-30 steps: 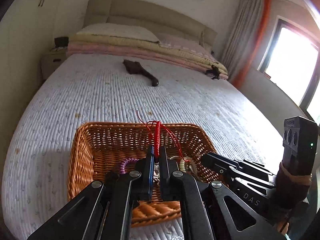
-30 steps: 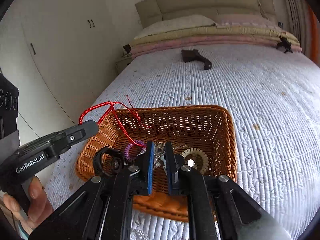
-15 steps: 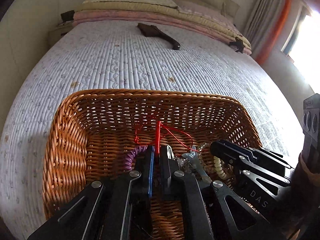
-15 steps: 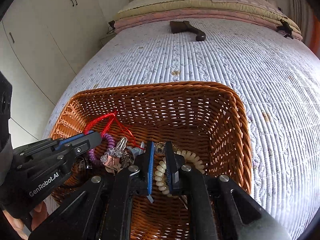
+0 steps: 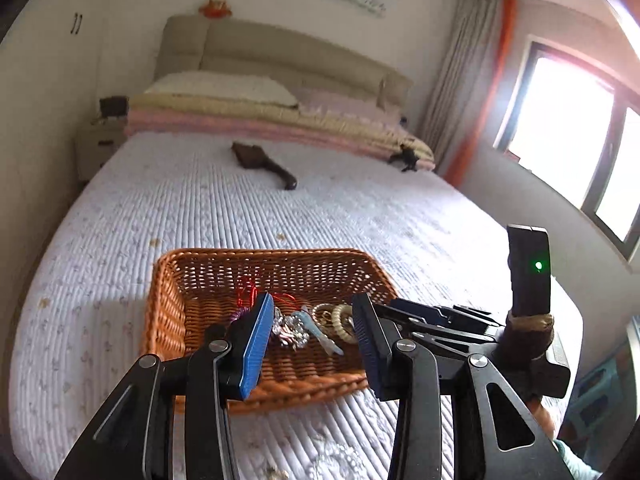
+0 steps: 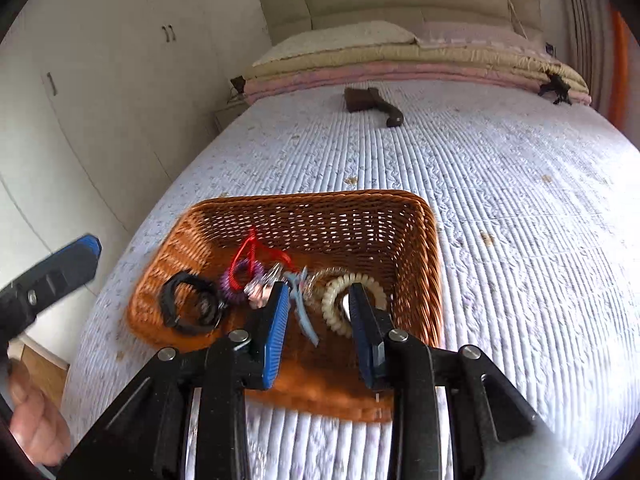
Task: Organize jewelry
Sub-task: 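Move both tools back toward the clear bead bracelet and small charm, then grasp the small black-stone charm with the left tool while the right tool grasps the clear bead bracelet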
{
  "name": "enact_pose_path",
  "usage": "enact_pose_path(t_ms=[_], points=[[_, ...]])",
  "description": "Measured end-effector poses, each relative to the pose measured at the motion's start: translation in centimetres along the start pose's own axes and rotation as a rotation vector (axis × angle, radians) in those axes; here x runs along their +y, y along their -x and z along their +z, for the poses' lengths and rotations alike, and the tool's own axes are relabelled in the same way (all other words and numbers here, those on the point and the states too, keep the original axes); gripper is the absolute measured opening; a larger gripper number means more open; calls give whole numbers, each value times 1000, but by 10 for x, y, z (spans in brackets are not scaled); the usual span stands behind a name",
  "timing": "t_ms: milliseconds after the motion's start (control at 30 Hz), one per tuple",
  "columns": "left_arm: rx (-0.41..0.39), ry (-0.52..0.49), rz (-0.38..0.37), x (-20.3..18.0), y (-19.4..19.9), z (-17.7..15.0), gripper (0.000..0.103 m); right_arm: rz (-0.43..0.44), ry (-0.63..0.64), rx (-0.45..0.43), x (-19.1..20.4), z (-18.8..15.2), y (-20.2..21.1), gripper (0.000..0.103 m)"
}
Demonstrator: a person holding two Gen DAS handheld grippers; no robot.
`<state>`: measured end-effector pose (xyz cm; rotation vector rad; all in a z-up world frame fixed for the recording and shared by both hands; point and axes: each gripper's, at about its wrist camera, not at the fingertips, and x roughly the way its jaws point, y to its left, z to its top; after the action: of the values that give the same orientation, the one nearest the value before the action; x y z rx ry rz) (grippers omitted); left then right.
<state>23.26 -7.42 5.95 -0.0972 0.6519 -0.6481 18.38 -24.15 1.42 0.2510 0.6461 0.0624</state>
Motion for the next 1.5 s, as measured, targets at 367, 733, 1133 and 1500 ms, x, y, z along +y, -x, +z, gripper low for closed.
enact_pose_path(t_ms=[367,733,1133,1500], points=[[-223,55,161,4,101,-88,45,14,5,-123,16,-101,77,36],[-69,45,400,35,45,-145,44,7,18,-14,44,-130,29,36],[123,92,274,48,15,-154,44,-14,100,61,58,-139,3,36],[238,-11,323,28,-11,-153,44,-141,116,120,59,-139,-13,12]])
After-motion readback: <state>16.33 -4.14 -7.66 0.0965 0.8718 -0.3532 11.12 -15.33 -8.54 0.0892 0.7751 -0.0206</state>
